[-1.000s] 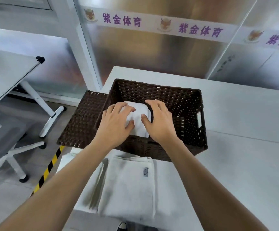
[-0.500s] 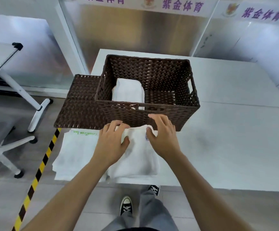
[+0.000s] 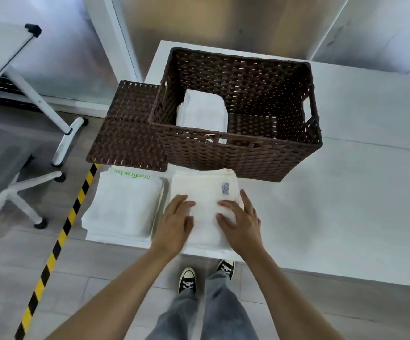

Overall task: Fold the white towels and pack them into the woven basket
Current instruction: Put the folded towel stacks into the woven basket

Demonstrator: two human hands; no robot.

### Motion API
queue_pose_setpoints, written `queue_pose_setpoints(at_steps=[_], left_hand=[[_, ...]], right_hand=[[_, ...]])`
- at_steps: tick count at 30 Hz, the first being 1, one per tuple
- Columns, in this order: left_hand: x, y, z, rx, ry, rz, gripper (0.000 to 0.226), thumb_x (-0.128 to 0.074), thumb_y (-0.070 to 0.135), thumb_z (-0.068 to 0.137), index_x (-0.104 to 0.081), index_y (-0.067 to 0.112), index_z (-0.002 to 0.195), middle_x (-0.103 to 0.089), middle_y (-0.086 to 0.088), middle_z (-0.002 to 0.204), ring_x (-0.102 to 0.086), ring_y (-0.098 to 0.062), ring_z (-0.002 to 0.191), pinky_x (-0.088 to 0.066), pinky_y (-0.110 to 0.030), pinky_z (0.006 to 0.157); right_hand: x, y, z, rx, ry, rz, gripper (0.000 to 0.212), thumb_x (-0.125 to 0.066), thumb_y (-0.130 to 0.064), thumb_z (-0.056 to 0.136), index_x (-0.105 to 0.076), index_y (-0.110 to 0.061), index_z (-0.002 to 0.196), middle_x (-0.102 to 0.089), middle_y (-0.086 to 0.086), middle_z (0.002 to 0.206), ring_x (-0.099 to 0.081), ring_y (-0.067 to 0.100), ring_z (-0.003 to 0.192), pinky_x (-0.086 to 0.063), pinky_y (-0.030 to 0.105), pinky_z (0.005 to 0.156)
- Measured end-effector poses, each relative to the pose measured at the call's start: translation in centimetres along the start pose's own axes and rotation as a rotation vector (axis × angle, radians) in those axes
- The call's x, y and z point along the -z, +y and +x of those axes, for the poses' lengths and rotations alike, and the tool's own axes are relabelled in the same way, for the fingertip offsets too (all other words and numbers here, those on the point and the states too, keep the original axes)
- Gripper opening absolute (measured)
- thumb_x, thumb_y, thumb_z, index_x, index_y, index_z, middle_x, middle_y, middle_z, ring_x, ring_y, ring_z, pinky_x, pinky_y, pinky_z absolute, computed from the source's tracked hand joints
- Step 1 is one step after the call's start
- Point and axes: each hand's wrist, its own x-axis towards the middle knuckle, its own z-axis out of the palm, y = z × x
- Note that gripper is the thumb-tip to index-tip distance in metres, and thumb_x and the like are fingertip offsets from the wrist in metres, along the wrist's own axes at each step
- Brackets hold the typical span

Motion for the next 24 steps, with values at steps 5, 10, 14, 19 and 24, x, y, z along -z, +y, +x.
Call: queue_pose_setpoints(at_steps=[5, 10, 14, 19, 24], left_hand=[[-0.9, -0.7, 0.5, 0.041, 0.022, 0.061, 0.056, -0.069, 0.013, 0.088, -0.051, 0.015, 0.141, -0.021, -0.013, 0.163, -0.027, -0.032, 0.149, -0.037, -0.049, 0.115], [-1.0, -0.1, 0.9, 0.164, 0.024, 0.095, 0.060, -0.066, 0.041, 0.092, -0.044, 0.034, 0.147, -0.001, -0.012, 0.167, -0.004, -0.026, 0.155, -0.019, -0.046, 0.122], [-1.4, -0.1, 0.6, 0.274, -0.072, -0.115, 0.061, -0.057, 0.060, 0.091, -0.031, 0.058, 0.146, -0.007, -0.003, 0.167, -0.024, -0.020, 0.150, -0.029, -0.038, 0.120], [-1.6, -1.0, 1.8, 0.404, -0.226, -0.336, 0.064, -0.055, 0.071, 0.085, -0.022, 0.072, 0.140, -0.042, 0.001, 0.149, -0.053, -0.018, 0.127, -0.049, -0.041, 0.106], [-1.6, -1.4, 2.3, 0.418, -0.267, -0.410, 0.072, -0.058, 0.071, 0.081, -0.022, 0.068, 0.144, -0.046, 0.001, 0.145, -0.052, -0.018, 0.128, -0.046, -0.044, 0.108]], right_hand=[[0.0, 0.0, 0.8, -0.105, -0.216, 0.272, 0.047, -0.072, -0.047, 0.090, -0.050, -0.061, 0.129, -0.035, -0.009, 0.146, -0.048, 0.012, 0.123, -0.045, 0.028, 0.100], [-0.1, 0.8, 2.6, -0.104, -0.294, 0.206, 0.060, -0.069, -0.056, 0.088, -0.036, -0.063, 0.139, -0.041, -0.003, 0.148, -0.042, 0.017, 0.133, -0.040, 0.031, 0.103], [-0.4, 1.6, 2.8, -0.130, -0.329, 0.167, 0.064, -0.064, -0.066, 0.086, -0.028, -0.068, 0.138, -0.039, -0.003, 0.153, -0.043, 0.013, 0.120, -0.041, 0.033, 0.098], [-0.7, 2.1, 3.1, -0.171, -0.330, 0.205, 0.063, -0.062, -0.069, 0.086, -0.026, -0.070, 0.138, -0.040, -0.005, 0.152, -0.042, 0.011, 0.114, -0.038, 0.031, 0.094], [-1.0, 2.4, 3.8, -0.163, -0.315, 0.253, 0.062, -0.062, -0.070, 0.084, -0.029, -0.070, 0.137, -0.043, -0.008, 0.150, -0.044, 0.012, 0.120, -0.038, 0.031, 0.095]])
